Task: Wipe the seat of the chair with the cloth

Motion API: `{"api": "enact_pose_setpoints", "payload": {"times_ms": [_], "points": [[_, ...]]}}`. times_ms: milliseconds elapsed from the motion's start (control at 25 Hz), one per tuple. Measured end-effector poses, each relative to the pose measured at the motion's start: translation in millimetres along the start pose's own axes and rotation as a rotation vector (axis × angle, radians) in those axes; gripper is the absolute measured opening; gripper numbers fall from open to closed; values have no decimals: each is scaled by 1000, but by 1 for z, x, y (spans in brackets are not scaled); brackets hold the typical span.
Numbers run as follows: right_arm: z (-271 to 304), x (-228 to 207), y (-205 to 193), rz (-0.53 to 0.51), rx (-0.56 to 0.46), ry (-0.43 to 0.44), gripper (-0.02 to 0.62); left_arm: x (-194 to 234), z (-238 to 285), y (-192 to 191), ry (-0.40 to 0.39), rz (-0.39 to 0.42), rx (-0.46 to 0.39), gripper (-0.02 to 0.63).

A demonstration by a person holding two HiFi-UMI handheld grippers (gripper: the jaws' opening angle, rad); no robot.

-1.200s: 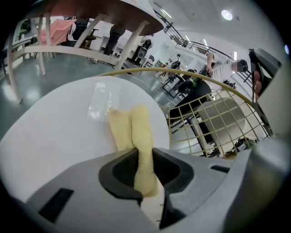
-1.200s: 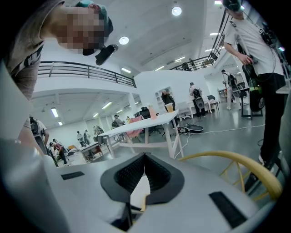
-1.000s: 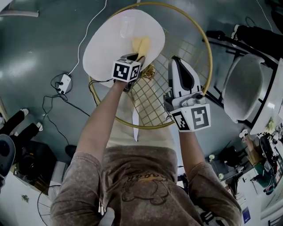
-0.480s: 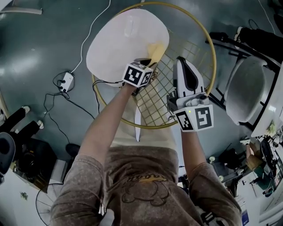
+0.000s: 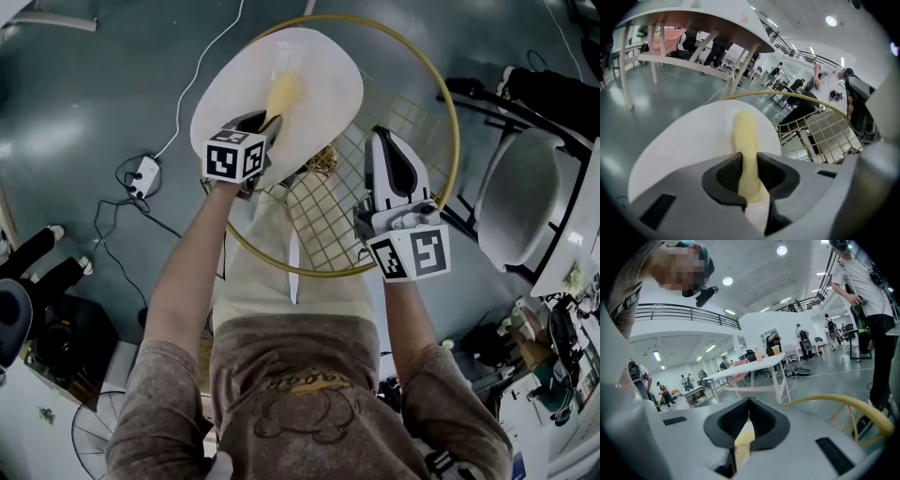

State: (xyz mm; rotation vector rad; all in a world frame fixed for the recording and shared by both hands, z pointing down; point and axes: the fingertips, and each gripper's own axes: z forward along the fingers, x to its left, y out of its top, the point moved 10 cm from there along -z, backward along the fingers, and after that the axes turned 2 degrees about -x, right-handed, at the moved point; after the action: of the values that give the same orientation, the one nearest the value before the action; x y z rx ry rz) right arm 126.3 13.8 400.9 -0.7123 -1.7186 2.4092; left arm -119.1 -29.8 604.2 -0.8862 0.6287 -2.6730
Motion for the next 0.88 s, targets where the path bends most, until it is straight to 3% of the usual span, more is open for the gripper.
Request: {"api": "enact_pose_setpoints", "payload": {"times_ms": [320, 560, 720, 880], "points": [[4, 2, -3, -5, 8, 9, 23, 78, -66, 16, 166, -66, -97, 92], [6, 1, -3, -13, 14, 12, 23, 122, -108, 23, 287, 28, -71, 92], [8, 1, -4, -14, 21, 11, 23, 141, -117, 26, 331, 24, -64, 92], [11, 2, -7, -15, 28, 11, 23, 146, -109, 20, 325, -14, -58, 92]]}}
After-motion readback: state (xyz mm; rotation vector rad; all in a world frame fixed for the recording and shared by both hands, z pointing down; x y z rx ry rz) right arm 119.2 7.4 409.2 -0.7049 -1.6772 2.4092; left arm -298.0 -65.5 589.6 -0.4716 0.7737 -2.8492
